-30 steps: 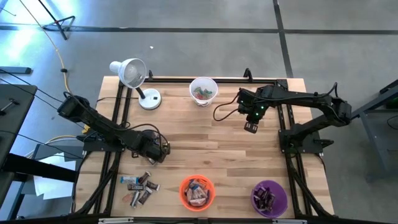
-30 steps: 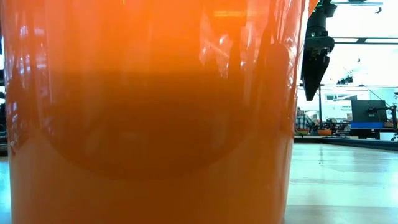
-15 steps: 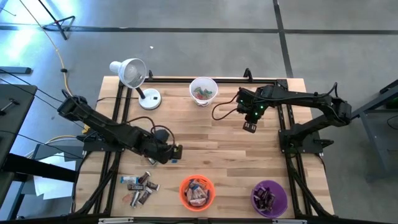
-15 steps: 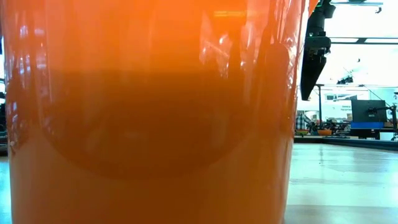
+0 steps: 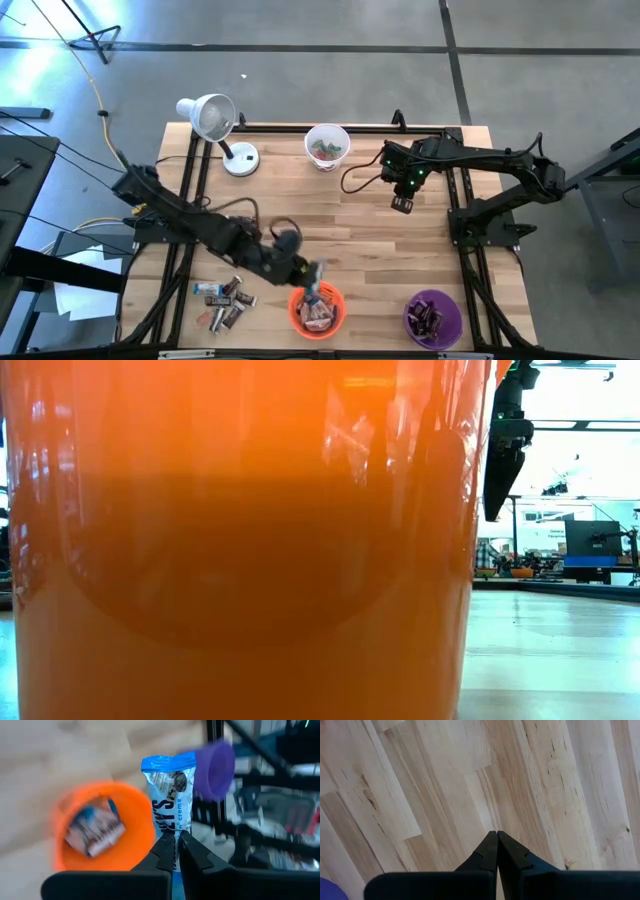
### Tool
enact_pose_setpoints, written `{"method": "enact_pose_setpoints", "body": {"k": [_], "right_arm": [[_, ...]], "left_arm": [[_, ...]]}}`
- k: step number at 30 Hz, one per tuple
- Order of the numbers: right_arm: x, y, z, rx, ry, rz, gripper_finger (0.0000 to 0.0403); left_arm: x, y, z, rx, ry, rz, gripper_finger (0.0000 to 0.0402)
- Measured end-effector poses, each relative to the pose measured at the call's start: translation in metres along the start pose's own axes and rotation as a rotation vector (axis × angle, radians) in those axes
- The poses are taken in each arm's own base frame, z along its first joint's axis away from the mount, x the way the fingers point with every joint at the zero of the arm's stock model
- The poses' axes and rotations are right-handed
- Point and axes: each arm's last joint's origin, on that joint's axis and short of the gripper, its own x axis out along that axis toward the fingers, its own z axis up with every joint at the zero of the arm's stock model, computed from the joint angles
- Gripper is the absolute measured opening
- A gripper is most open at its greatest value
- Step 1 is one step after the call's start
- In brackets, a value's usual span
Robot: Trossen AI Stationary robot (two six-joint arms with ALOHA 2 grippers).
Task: Organize candy in baskets
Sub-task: Put the white chocolate bar into the orange bucket, then put the dark brown chocolate bar into the dark purple bucket
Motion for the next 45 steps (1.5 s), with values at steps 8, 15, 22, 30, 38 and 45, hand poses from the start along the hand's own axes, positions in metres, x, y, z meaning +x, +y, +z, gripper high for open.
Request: {"method": "enact_pose_setpoints", "body": {"k": [8,15,22,30,38,45], "right_arm": [[0.0,0.0,0.0,-0.033,0.003,-0.004,0.0],[0.0,0.0,0.0,-0.042,0.004,-0.004,0.0],[0.0,0.0,0.0,-0.059,0.005,-0.003,0.0],[0.0,0.0,0.0,-0.059,0.005,-0.003,0.0],[0.0,0.0,0.0,-0.059,0.004,0.002,0.0],[0.0,0.0,0.0,-0.059,0.004,0.001,0.0]], "left_arm": [[0.033,-0.019,-0.025,-0.061,0.12,-0.021,0.0],[0.036,-0.019,-0.034,-0.014,0.034,-0.034,0.0003],[0.036,-0.02,-0.032,0.068,0.038,-0.039,0.003],[0.037,-0.021,-0.024,0.139,-0.074,-0.046,0.0035],[0.037,-0.02,-0.024,0.103,-0.07,-0.043,0.0035],[0.037,-0.02,-0.024,0.087,-0.131,-0.043,0.0035]]}}
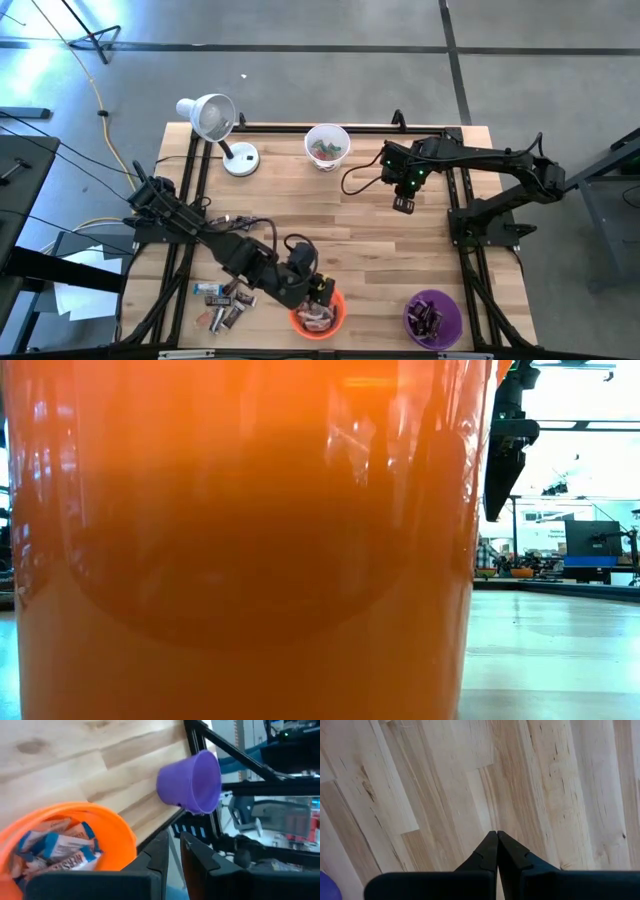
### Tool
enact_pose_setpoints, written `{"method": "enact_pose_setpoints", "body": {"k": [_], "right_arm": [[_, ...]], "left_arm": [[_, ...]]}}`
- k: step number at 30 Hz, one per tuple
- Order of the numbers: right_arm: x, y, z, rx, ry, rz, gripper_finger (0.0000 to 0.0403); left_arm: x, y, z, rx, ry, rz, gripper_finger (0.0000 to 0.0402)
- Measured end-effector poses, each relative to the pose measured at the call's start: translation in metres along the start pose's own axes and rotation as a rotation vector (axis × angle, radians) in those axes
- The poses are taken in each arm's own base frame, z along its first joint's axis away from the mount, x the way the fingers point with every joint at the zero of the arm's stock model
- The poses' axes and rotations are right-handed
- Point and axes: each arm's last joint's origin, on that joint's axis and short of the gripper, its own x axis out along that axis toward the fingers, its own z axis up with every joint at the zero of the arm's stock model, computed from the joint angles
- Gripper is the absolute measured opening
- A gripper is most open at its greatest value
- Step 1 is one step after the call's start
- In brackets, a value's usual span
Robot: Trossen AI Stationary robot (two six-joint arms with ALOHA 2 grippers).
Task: Organize candy in baskets
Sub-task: Put the dark brown chocolate bar into the dark purple bucket
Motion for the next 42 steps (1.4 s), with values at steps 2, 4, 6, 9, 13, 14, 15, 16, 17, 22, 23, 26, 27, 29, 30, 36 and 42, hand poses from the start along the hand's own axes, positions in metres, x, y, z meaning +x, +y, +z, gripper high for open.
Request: {"method": "enact_pose_setpoints", "body": {"k": [2,4,6,9,13,14,15,16,17,22,23,26,27,29,30,36,42], "right_arm": [[0.0,0.0,0.0,0.0,0.0,0.0,0.0],[0.0,0.0,0.0,0.008,0.0,0.0,0.0],[0.0,0.0,0.0,0.024,-0.001,0.0,0.0],[0.0,0.0,0.0,0.054,0.0,-0.001,0.0],[0.0,0.0,-0.001,0.115,0.011,-0.001,0.0],[0.0,0.0,-0.002,0.135,0.017,-0.001,0.0],[0.0,0.0,-0.002,0.154,0.022,-0.001,0.0],[0.0,0.0,-0.003,0.178,0.028,-0.002,0.0],[0.0,0.0,-0.003,0.205,0.034,-0.003,0.0],[0.0,0.001,-0.008,0.345,0.08,-0.01,0.0],[0.0,0.001,-0.009,0.372,0.091,-0.012,0.0],[-0.001,0.001,-0.011,0.437,0.119,-0.017,0.0],[-0.001,0.001,-0.012,0.45,0.123,-0.018,0.0],[-0.001,0.001,-0.012,0.482,0.122,-0.019,0.0],[-0.001,0.001,-0.012,0.496,0.122,-0.02,0.0],[-0.001,0.001,-0.011,0.545,0.115,-0.021,0.0],[0.0,0.001,-0.01,0.539,0.103,-0.019,0.0]], "left_arm": [[-0.003,0.004,-0.001,0.018,-0.015,0.037,0.0035],[-0.012,0.008,0.0,0.037,-0.018,0.083,0.0035],[-0.025,0.009,0.003,0.06,-0.019,0.108,0.0035],[-0.041,0.014,0.01,0.111,-0.02,0.168,0.0035],[-0.066,0.023,0.018,0.17,-0.007,0.254,0.0035],[-0.073,0.026,0.019,0.184,-0.005,0.279,0.0035],[-0.08,0.029,0.02,0.2,-0.003,0.309,0.0035],[-0.086,0.032,0.022,0.214,-0.002,0.338,0.0035],[-0.092,0.035,0.023,0.229,0.0,0.364,0.0035],[-0.122,0.053,0.031,0.324,-0.012,0.525,0.0035],[-0.129,0.056,0.032,0.349,-0.018,0.556,0.0035],[-0.147,0.065,0.034,0.405,-0.02,0.618,0.0035],[-0.148,0.069,0.034,0.417,-0.018,0.604,0.0035],[-0.155,0.089,0.037,0.448,-0.011,0.636,0.0035],[-0.162,0.101,0.039,0.453,-0.009,0.648,0.0035],[-0.165,0.152,0.042,0.328,-0.021,0.607,0.0035],[-0.142,0.185,0.04,0.286,0.035,0.58,0.0035]]}}
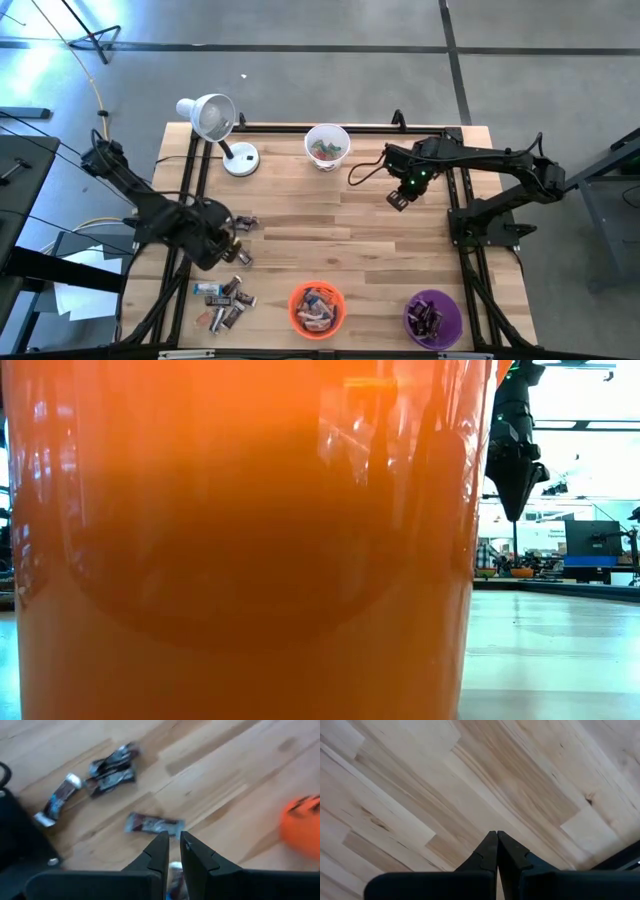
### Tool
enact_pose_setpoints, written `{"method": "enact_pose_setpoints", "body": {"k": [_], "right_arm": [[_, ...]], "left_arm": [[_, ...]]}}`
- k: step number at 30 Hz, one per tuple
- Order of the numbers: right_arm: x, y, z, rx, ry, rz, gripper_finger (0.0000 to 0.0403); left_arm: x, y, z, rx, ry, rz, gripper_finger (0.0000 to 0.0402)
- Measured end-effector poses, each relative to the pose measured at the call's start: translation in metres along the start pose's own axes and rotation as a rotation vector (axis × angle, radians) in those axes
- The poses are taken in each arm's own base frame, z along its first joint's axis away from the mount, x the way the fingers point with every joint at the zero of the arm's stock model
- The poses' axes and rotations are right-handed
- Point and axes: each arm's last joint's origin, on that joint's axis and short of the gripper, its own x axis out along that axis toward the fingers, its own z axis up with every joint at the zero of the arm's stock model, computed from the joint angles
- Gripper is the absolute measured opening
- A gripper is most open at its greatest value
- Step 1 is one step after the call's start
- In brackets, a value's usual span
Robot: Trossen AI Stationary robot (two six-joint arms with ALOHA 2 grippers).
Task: Organize candy in baskets
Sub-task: Put the dark brown chocolate bar into the dark purple bucket
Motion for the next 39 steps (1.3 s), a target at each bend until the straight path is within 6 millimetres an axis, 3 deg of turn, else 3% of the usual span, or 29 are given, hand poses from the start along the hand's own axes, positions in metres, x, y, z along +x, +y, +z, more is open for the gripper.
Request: {"method": "enact_pose_setpoints", "body": {"k": [7,18,30,39], "right_arm": [[0.0,0.001,0.002,-0.005,-0.016,0.008,0.0],[0.0,0.001,0.002,-0.062,-0.017,0.008,0.0],[0.0,0.001,0.002,-0.152,-0.018,0.007,0.0],[0.0,0.001,0.002,-0.282,-0.021,0.007,0.0]], "left_arm": [[0.028,0.009,-0.011,0.072,0.205,0.089,0.0036],[0.065,0.001,-0.024,-0.211,0.179,-0.096,0.0075],[0.078,0.008,-0.027,-0.647,0.144,0.015,0.0117],[0.111,-0.005,-0.019,-0.743,0.131,0.116,0.0118]]}}
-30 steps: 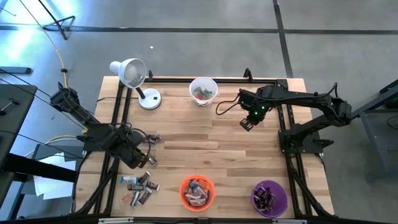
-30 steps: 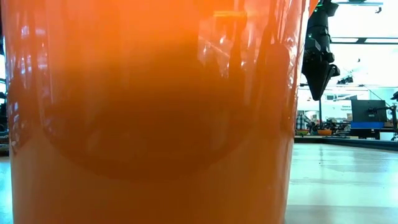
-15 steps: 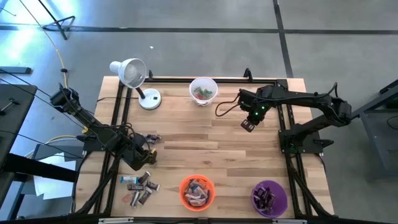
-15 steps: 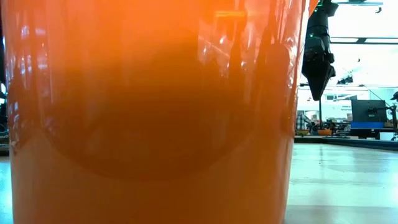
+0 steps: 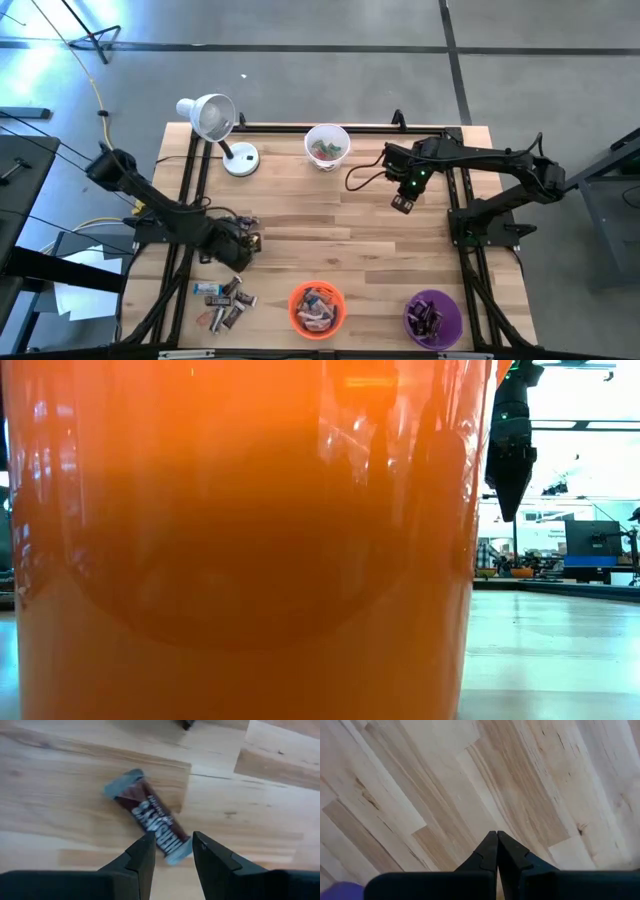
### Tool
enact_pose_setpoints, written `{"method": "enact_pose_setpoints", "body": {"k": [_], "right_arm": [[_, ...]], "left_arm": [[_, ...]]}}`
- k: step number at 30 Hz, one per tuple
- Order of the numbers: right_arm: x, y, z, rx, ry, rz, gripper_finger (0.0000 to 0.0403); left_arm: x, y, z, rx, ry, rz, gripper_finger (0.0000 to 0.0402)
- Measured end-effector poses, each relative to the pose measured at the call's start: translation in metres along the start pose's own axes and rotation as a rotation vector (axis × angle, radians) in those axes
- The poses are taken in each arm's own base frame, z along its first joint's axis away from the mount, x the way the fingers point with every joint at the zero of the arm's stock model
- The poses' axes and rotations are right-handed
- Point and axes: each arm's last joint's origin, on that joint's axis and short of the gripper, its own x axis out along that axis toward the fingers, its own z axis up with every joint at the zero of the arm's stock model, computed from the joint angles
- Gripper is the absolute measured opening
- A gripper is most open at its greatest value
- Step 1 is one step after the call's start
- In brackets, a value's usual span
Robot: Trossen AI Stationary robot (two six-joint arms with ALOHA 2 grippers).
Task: Organize candy in baskets
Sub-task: Put the dark brown chocolate bar into the dark purple bucket
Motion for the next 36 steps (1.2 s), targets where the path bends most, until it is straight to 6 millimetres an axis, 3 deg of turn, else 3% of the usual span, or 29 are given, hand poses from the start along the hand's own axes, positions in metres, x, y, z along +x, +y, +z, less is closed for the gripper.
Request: {"method": "enact_pose_setpoints", "body": {"k": [11,21,29,36], "right_arm": [[0.0,0.0,0.0,-0.121,0.003,0.0,0.0],[0.0,0.0,0.0,-0.14,0.004,0.0,0.0],[0.0,0.0,-0.001,-0.14,0.006,-0.001,0.0],[0.0,0.0,0.0,-0.131,0.003,0.0,0.0]], "left_arm": [[0.021,-0.011,-0.011,-0.039,0.116,0.082,0.0118],[0.042,-0.003,-0.011,-0.041,0.051,0.29,0.0118],[0.047,-0.004,-0.01,-0.025,0.009,0.289,0.0118],[0.047,-0.002,-0.009,-0.004,-0.009,0.296,0.0072]]}}
